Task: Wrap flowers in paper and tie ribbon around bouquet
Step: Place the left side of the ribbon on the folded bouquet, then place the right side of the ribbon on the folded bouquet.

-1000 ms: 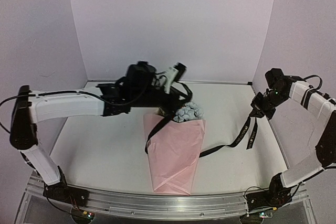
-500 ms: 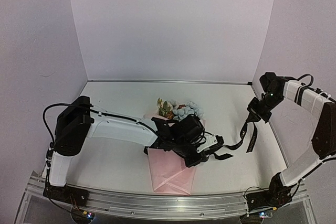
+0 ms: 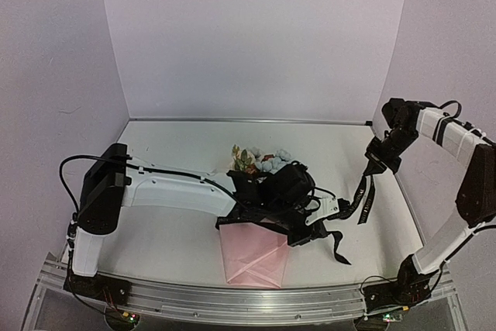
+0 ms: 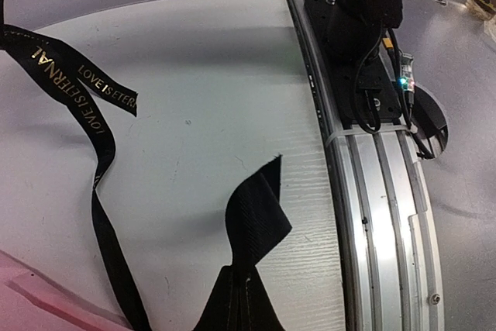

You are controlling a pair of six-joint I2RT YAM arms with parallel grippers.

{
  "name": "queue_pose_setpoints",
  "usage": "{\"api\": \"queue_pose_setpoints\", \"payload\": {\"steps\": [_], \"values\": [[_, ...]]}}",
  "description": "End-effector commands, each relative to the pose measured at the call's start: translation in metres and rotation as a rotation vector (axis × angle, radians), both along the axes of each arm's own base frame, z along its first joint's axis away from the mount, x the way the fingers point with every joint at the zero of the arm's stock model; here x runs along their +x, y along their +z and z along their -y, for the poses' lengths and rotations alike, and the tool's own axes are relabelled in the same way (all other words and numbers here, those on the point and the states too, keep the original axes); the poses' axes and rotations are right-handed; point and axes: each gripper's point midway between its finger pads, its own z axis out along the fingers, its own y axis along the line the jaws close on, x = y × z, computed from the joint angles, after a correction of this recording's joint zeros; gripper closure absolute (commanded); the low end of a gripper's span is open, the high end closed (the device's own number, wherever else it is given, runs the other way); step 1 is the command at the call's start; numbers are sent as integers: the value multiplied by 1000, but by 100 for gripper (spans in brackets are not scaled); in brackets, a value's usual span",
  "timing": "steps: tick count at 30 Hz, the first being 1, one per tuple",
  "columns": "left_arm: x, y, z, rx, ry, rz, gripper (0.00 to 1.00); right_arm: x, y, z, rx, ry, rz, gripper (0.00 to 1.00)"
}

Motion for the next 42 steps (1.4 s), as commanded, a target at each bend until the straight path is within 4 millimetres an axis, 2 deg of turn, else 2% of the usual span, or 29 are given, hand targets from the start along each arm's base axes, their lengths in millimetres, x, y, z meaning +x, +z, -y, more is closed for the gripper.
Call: {"api": "queue_pose_setpoints", "payload": {"steps": [1,3,5,8,11,15,18,19,21,25,29,33,35,38,40,42], "values": [[-4,38,9,-132,-39,63,100,-2,4,-3,-9,38,-7,100],[-2,6,14,-62,-41,58,100,-1,5,-4,-7,41,-6,100],[-2,-13,16,-3,-47,32,100,0,8,-6,-7,51,2,100],[-3,-24,18,0,-37,5,100,-1,13,-8,-14,77,15,100],[6,-27,20,-7,-5,-7,99,-2,17,-10,-18,99,30,100],[22,-20,21,-40,42,-60,85,-6,21,-8,-29,119,53,100],[29,-7,22,-71,61,-78,54,-5,24,-8,-31,129,64,100],[31,0,22,-86,69,-81,44,-4,24,-8,-33,132,67,100],[35,18,20,-120,82,-91,31,-3,25,-8,-36,139,71,100],[49,59,6,-200,124,-139,15,-2,26,-9,-37,156,83,100],[70,80,-23,-224,200,-171,10,-1,27,-10,-36,177,107,100],[85,79,-62,-194,309,-180,10,7,31,-15,-26,198,154,100],[94,69,-86,-157,387,-182,13,9,37,-21,-28,230,184,100],[108,40,-131,-79,517,-197,21,15,50,-35,-33,302,247,100],[117,21,-159,-31,596,-217,28,20,62,-51,-7,354,295,100],[123,6,-181,9,656,-234,34,25,75,-75,53,409,355,100]]}}
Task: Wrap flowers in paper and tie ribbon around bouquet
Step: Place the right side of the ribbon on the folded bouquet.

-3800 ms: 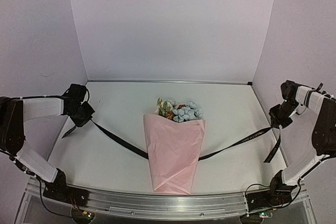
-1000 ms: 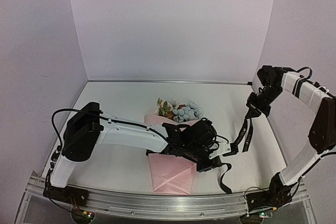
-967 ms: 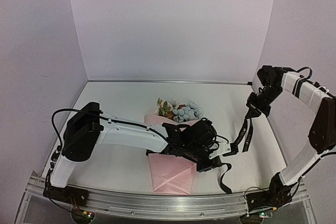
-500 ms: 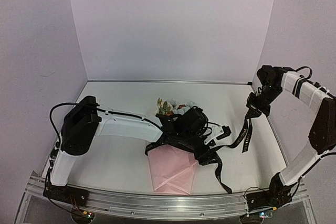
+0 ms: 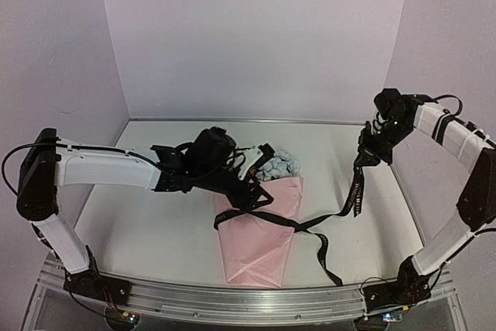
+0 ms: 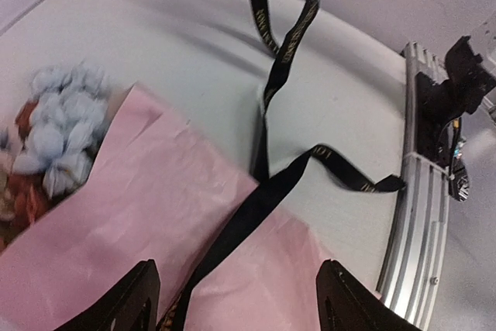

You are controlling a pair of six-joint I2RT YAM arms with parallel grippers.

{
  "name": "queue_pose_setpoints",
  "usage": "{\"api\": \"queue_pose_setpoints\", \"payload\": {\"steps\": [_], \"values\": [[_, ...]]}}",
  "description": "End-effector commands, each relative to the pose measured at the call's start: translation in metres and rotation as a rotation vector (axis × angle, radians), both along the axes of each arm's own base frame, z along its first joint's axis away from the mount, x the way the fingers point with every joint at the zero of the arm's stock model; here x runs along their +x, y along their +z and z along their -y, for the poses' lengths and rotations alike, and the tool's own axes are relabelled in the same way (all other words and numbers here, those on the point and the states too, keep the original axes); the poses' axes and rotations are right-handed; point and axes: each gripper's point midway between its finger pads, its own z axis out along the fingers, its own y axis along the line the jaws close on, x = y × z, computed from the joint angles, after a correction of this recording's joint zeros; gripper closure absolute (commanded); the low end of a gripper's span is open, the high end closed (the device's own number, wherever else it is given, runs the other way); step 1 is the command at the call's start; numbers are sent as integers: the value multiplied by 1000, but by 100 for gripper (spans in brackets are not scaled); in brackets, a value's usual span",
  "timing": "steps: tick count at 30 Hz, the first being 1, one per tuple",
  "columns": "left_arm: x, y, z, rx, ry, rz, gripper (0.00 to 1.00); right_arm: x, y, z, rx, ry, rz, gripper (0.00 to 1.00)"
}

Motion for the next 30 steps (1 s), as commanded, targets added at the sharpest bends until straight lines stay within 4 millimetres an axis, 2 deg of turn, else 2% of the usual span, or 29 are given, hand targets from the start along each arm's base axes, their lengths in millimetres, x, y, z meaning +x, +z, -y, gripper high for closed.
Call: {"api": "queue_pose_setpoints", "payload": {"steps": [1,4,7,10,12,15,20,24,25,30], "values": [[20,-36,-52,99,178,-71,37,20,54,-54,128,170,215,100],[25,-49,-64,120,220,-98,40,0,76,-110,226,367,266,100],[30,-64,-70,147,249,-131,44,-55,85,-166,326,630,263,100],[33,-75,-73,160,270,-151,44,-97,76,-196,448,754,188,100],[32,-80,-72,160,263,-161,39,-118,65,-210,507,801,106,100],[31,-85,-69,168,246,-174,38,-133,38,-217,508,825,6,100],[29,-92,-66,182,230,-190,41,-140,-4,-221,465,813,-141,100],[27,-96,-65,192,214,-203,42,-141,-22,-222,431,815,-193,100],[26,-97,-64,196,208,-204,41,-143,-24,-221,422,820,-207,97],[22,-89,-66,182,191,-197,35,-145,-30,-199,295,838,-195,62]]}}
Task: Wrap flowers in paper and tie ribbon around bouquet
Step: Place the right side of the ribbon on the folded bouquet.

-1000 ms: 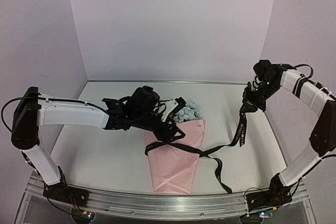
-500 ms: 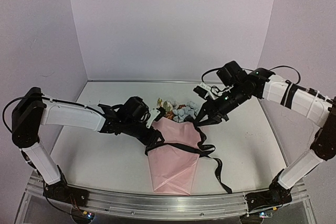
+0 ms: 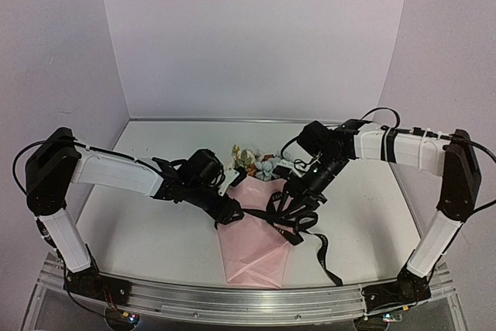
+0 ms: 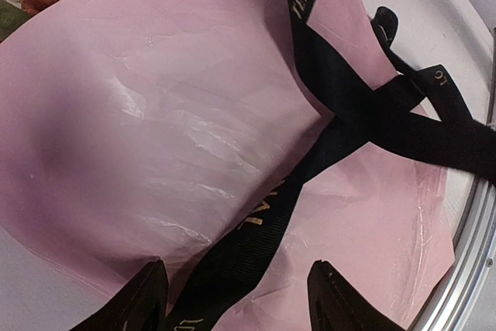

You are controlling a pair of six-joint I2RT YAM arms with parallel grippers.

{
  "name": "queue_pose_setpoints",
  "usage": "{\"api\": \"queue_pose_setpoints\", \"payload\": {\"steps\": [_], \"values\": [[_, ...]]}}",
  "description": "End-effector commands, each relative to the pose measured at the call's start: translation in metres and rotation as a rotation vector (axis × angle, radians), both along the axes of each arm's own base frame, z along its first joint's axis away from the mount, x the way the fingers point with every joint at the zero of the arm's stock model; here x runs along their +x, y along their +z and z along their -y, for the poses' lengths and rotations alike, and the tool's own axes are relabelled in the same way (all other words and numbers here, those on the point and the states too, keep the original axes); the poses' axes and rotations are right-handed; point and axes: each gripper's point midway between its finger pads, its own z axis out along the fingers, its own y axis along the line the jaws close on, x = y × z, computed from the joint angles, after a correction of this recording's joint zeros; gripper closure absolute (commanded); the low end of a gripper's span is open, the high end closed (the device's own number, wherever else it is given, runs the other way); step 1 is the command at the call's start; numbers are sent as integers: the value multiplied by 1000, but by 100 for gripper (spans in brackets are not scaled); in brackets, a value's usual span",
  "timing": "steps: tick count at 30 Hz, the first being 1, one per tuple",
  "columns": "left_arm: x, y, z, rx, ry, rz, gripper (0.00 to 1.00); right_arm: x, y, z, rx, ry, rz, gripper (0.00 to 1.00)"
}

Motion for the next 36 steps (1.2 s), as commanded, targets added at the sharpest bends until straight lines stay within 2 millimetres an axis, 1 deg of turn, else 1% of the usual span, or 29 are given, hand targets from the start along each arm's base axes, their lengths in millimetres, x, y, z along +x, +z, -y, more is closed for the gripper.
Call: {"api": "queue_pose_setpoints", "payload": {"steps": [1,2,4,7,8,11,13,16,19,22,27,29,32,33,34,36], "values": [[2,19,5,-42,-22,28,35,-1,4,20,-96,25,86,54],[3,21,5,-42,-24,32,35,3,4,23,-125,8,104,50],[3,22,5,-41,-24,37,37,12,-1,28,-190,-33,137,46],[5,20,6,-37,-23,37,40,29,-14,32,-304,-89,188,41],[5,19,7,-35,-24,34,41,37,-21,35,-352,-121,200,41],[5,18,7,-30,-23,34,43,51,-30,25,-407,-211,179,47],[6,19,7,-32,-22,38,44,52,-36,13,-424,-226,191,48],[6,21,7,-36,-22,39,45,50,-47,1,-462,-243,226,48],[5,20,7,-36,-26,35,47,51,-60,0,-500,-284,237,49],[4,19,7,-34,-31,31,49,54,-72,-5,-494,-331,224,52],[4,18,9,-37,-32,30,51,61,-85,-17,-475,-366,214,54],[5,19,9,-38,-34,30,52,63,-90,-18,-487,-375,212,55],[5,18,10,-35,-35,31,54,66,-94,-19,-500,-382,215,60],[6,17,10,-33,-34,30,55,67,-96,-19,-506,-384,215,64],[6,17,10,-31,-35,29,56,67,-97,-18,-510,-386,217,69],[6,16,10,-28,-34,30,59,69,-94,-17,-510,-391,232,84]]}}
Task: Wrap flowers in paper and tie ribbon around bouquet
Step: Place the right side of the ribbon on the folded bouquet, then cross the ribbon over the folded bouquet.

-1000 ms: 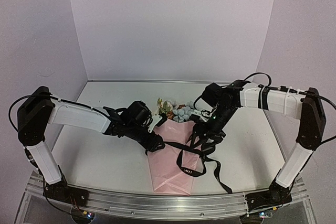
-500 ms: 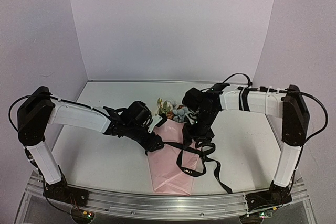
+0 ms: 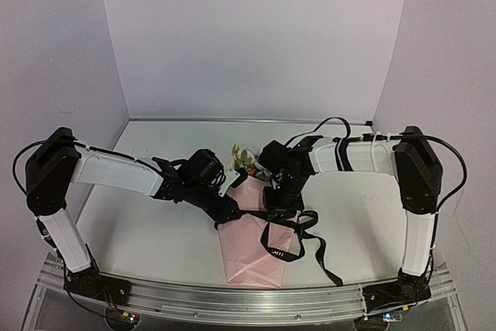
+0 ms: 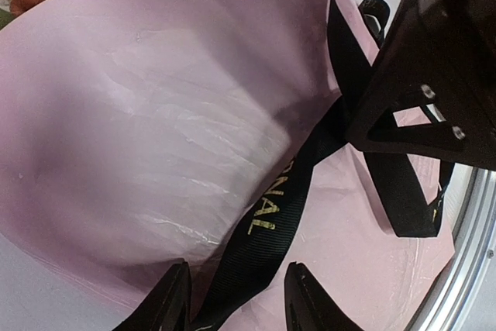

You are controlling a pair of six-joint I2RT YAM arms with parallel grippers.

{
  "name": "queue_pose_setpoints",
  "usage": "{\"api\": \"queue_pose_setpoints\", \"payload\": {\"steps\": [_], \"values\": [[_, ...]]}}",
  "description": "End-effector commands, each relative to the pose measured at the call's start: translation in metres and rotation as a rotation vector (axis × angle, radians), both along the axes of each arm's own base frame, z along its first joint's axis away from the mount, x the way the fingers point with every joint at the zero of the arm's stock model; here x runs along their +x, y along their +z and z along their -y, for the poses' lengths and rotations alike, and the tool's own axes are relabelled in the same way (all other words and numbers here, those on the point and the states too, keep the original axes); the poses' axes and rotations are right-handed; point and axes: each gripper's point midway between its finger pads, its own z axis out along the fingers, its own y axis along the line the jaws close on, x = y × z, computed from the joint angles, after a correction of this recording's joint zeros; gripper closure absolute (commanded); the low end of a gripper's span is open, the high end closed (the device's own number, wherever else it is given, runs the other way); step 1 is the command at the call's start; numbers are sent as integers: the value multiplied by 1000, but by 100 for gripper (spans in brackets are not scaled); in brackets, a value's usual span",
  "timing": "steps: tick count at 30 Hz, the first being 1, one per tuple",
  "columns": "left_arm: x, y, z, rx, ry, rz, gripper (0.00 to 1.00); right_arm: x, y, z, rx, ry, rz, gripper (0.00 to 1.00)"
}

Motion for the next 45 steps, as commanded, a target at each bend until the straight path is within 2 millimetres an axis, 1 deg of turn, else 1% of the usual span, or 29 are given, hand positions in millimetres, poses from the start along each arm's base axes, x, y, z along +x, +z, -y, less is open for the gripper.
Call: {"api": "queue_pose_setpoints", "payload": {"steps": [1,2,3,9,14,16,19,21,23,25,28,30,35,41,45], "values": [[10,17,10,-31,-3,30,62,13,6,0,-9,-26,60,91],[10,17,10,-29,-1,32,66,14,12,0,-3,-24,72,98],[11,17,9,-29,1,34,68,15,18,0,4,-18,82,100],[14,16,7,-16,16,46,87,18,70,3,71,52,166,100],[15,21,8,-29,19,57,96,19,106,-1,175,133,202,100],[16,25,9,-39,22,66,99,18,120,-7,233,179,204,100],[17,30,9,-56,33,77,100,4,142,-35,408,250,127,100],[19,34,8,-66,46,88,100,-6,149,-53,522,263,67,100],[21,37,8,-74,58,96,100,-19,149,-67,630,277,-2,100],[23,42,8,-86,65,101,100,-32,144,-76,707,290,-59,100],[24,46,9,-96,70,104,100,-47,134,-85,759,304,-137,100],[25,49,9,-101,72,105,100,-55,122,-88,764,298,-199,100],[27,55,7,-113,85,116,100,-59,89,-81,703,248,-253,100],[29,60,4,-122,101,127,100,-67,58,-74,641,203,-315,100],[29,62,3,-141,113,127,100,-70,43,-65,609,187,-298,100]]}}
